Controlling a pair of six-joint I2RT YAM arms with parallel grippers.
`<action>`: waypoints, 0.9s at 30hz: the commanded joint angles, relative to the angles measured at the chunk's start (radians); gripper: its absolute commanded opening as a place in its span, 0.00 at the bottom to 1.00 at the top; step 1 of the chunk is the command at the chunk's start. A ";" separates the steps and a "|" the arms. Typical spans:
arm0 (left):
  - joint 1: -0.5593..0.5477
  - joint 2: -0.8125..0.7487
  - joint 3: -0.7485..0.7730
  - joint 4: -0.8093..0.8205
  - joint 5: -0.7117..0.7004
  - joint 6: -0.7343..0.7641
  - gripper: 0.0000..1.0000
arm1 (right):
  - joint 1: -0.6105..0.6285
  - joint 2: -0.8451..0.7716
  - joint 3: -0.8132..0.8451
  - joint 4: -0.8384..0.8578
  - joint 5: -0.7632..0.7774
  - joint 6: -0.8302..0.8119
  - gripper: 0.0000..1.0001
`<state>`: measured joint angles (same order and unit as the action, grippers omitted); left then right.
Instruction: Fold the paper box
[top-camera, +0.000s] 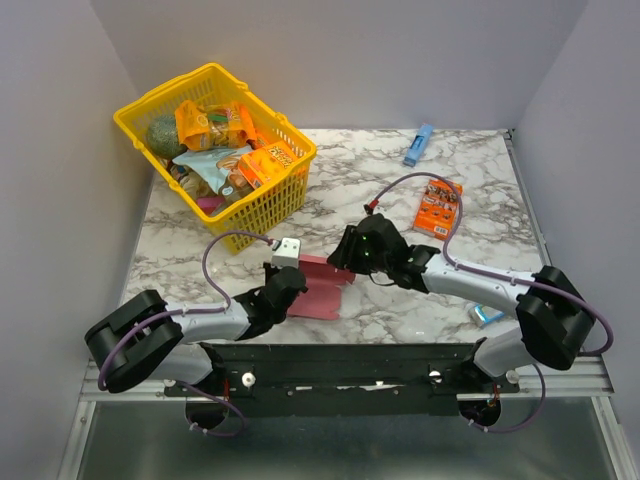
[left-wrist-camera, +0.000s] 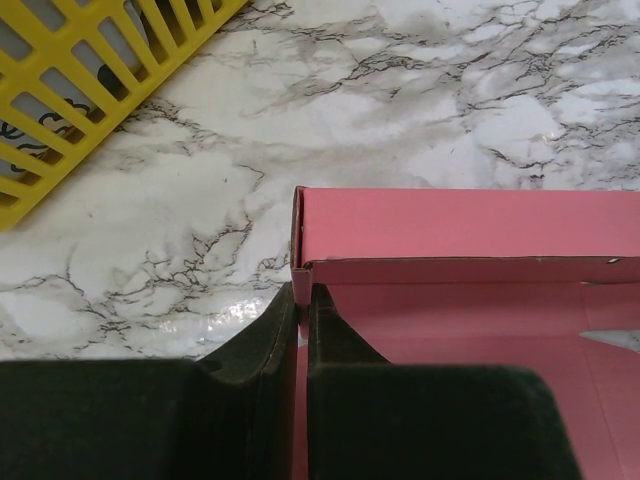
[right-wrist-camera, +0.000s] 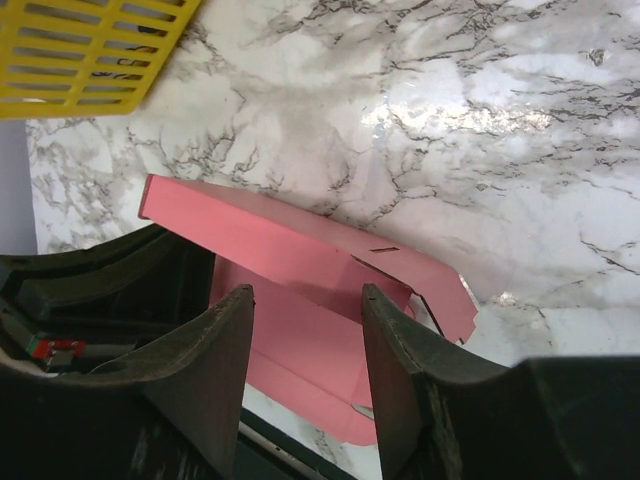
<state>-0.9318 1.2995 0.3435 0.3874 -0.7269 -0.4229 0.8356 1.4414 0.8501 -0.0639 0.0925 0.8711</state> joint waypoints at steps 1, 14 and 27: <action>-0.009 -0.019 -0.014 0.027 -0.055 -0.002 0.00 | -0.009 0.043 0.035 0.027 0.016 0.006 0.54; -0.027 -0.040 -0.028 0.042 -0.069 -0.001 0.00 | -0.059 0.103 -0.014 0.183 -0.131 0.152 0.51; -0.030 -0.049 -0.032 0.039 -0.092 -0.002 0.00 | -0.067 0.082 -0.095 0.216 -0.166 0.233 0.44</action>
<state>-0.9489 1.2732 0.3115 0.3878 -0.7986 -0.4229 0.7620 1.5517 0.8032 0.1635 -0.0578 1.0801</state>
